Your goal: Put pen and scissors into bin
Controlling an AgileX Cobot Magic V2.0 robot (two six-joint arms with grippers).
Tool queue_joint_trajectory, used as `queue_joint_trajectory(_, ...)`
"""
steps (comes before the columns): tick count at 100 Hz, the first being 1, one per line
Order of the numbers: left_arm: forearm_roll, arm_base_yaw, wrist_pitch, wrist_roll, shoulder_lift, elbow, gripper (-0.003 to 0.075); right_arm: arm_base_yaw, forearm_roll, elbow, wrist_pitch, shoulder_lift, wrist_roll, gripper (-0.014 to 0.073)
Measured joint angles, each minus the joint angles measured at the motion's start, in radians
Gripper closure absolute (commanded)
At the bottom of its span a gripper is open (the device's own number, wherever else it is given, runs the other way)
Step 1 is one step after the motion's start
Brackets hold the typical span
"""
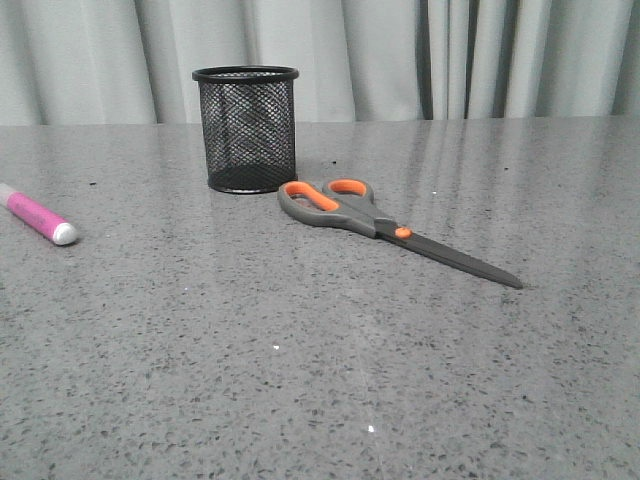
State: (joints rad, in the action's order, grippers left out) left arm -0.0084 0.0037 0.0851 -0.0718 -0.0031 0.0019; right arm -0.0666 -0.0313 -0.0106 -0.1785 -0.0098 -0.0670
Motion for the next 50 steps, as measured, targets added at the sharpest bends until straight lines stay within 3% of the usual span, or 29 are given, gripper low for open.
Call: queue_joint_trajectory(50,-0.024,0.0,0.0,0.0,0.0,0.0,0.0739,0.0,0.023,0.0,0.06,0.0,0.0,0.0665)
